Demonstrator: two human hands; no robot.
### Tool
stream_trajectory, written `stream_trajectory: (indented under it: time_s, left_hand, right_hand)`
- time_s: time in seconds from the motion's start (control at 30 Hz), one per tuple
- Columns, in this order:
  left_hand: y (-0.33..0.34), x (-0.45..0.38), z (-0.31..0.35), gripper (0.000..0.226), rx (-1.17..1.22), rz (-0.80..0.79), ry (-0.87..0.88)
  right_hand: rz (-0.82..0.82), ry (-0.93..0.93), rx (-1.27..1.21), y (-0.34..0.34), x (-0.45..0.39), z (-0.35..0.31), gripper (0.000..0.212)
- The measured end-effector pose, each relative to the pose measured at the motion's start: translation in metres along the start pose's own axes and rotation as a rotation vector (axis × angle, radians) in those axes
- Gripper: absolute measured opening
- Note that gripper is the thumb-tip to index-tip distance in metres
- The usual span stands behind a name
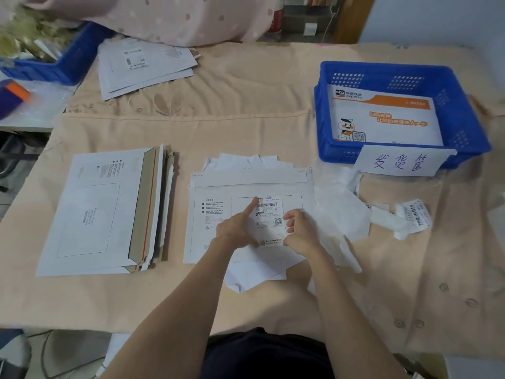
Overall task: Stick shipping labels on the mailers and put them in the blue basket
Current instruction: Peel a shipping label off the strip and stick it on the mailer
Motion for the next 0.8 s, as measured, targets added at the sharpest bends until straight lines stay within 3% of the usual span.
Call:
stream_trajectory:
  time_s: [0.37,0.53,0.7,0.8]
  left_hand:
    - [0.002,0.000,-0.003,0.116,0.022,0.050,-0.013]
    - [-0.004,-0.001,0.002,0.118,-0.051,0.028,-0.014]
    - [-0.006,-0.001,0.001,0.119,-0.066,0.008,-0.051]
    - [-0.005,0.000,0.006,0.119,-0.098,-0.012,-0.053]
  right_hand:
    - [-0.094,-0.002,0.080,0.001,0.007,-0.008,0.066]
    - [-0.223,-0.026,0.258,0.003,-0.001,-0.016,0.113]
    - [-0.303,0.033,0.543,0.003,-0.006,-0.023,0.119]
    - [-0.285,0.080,0.352,0.005,-0.009,-0.016,0.117]
Point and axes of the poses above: each hand's wrist, its own x-axis away from the middle knuckle, its own y-axis out of the palm, z = x × y, the point moved 8 cm from there along -x, towards the middle knuckle, and after that the axes turned 3 degrees about -y, right-handed, at the moved point
